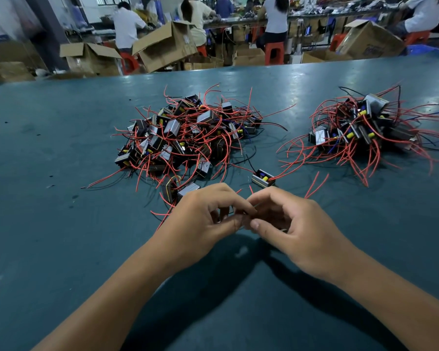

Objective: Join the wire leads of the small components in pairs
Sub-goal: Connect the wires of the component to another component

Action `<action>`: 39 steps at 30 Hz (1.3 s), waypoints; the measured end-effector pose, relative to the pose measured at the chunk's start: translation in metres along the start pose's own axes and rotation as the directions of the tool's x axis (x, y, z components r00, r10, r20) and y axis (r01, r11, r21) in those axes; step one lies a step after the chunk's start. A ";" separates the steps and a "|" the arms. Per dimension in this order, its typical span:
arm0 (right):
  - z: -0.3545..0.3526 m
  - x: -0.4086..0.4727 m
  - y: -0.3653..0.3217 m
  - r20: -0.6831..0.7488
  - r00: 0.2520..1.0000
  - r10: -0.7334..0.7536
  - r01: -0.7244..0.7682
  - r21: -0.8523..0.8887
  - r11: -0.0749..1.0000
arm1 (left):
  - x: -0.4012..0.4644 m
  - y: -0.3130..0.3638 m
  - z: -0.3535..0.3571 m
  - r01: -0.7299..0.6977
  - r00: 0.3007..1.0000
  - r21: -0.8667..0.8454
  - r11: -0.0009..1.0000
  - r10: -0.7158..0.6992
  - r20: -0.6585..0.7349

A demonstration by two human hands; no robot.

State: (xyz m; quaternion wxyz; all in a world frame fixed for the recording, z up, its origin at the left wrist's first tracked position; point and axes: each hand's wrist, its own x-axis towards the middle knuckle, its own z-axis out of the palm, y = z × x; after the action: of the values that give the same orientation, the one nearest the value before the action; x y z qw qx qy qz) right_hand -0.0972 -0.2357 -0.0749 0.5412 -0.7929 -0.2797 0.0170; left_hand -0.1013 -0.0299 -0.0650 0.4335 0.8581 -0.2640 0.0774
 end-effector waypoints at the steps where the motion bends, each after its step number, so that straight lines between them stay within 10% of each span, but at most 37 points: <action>1: 0.000 0.000 0.001 -0.024 1.000 0.009 -0.009 -0.003 1.000 | 0.000 0.000 0.000 0.017 1.000 -0.008 1.000 -0.017 -0.026; 15: 0.003 0.001 0.008 -0.277 0.960 0.023 -0.068 -0.152 0.986 | 0.003 -0.008 0.003 0.048 0.998 0.381 0.923 -0.026 -0.064; 39: 0.009 0.004 0.015 -0.334 0.941 0.057 -0.112 -0.148 0.983 | 0.003 -0.007 0.007 0.064 0.997 0.286 0.956 -0.073 0.020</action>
State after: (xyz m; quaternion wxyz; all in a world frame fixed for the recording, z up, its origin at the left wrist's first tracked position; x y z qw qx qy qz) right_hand -0.0907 -0.2301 -0.0904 0.5113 -0.8380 -0.1516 -0.1151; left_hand -0.0960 -0.0334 -0.0729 0.3038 0.9213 -0.2267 0.0862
